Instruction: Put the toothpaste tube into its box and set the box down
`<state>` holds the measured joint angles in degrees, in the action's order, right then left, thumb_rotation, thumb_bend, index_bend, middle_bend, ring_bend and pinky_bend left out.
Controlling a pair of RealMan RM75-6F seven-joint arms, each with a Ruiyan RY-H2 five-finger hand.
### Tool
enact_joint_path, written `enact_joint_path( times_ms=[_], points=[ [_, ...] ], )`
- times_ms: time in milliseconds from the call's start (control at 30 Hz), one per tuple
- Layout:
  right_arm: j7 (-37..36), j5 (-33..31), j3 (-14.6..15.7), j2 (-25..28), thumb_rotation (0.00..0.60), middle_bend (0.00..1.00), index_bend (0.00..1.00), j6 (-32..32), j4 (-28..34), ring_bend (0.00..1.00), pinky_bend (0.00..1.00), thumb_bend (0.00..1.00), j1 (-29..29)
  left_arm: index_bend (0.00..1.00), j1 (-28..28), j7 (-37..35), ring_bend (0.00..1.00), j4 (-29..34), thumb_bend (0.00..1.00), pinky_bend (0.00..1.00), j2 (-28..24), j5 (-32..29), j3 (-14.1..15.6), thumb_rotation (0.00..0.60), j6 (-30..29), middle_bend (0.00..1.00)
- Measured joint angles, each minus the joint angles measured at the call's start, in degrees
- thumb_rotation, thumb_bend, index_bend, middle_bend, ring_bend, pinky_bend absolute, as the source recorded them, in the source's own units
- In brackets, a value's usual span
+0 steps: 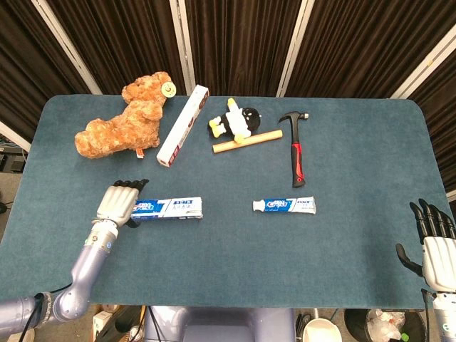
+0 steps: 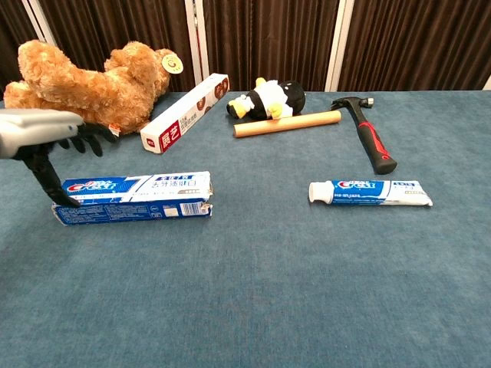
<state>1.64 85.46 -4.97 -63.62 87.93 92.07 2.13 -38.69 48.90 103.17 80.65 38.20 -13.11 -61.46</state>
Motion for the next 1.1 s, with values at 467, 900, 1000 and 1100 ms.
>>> enact_joint_path(
  times_ms=[467, 900, 1000, 1100],
  points=[
    [-0.9, 0.1, -0.1, 0.0, 0.6, 0.0, 0.0, 0.2, -0.2, 0.0, 0.1, 0.36, 0.0, 0.26, -3.8, 1.4, 0.32, -5.4, 0.27, 0.31, 6.1, -2.9, 2.8, 0.6, -1.3, 0.35],
    [-1.1, 0.0, 0.0, 0.1, 0.6, 0.0, 0.0, 0.2, -0.1, 0.0, 0.1, 0.36, -0.1, 0.4, -4.7, -1.7, 0.46, -8.4, 0.4, 0.44, 8.7, 2.0, 4.3, 0.6, -2.4, 0.52],
    [-1.1, -0.1, -0.1, 0.3, 0.6, 0.0, 0.0, 0.1, -0.1, 0.0, 0.1, 0.36, -0.1, 0.41, -4.6, -2.7, 0.46, -8.6, 0.4, 0.44, 8.6, 5.0, 4.9, 0.6, -2.6, 0.52],
    [-1.1, -0.1, -0.1, 0.2, 0.6, 0.0, 0.0, 0.0, -0.2, 0.0, 0.1, 0.36, 0.0, 0.41, -4.4, -3.9, 0.46, -8.6, 0.4, 0.44, 8.0, 8.8, 5.7, 0.6, -2.8, 0.52]
  ],
)
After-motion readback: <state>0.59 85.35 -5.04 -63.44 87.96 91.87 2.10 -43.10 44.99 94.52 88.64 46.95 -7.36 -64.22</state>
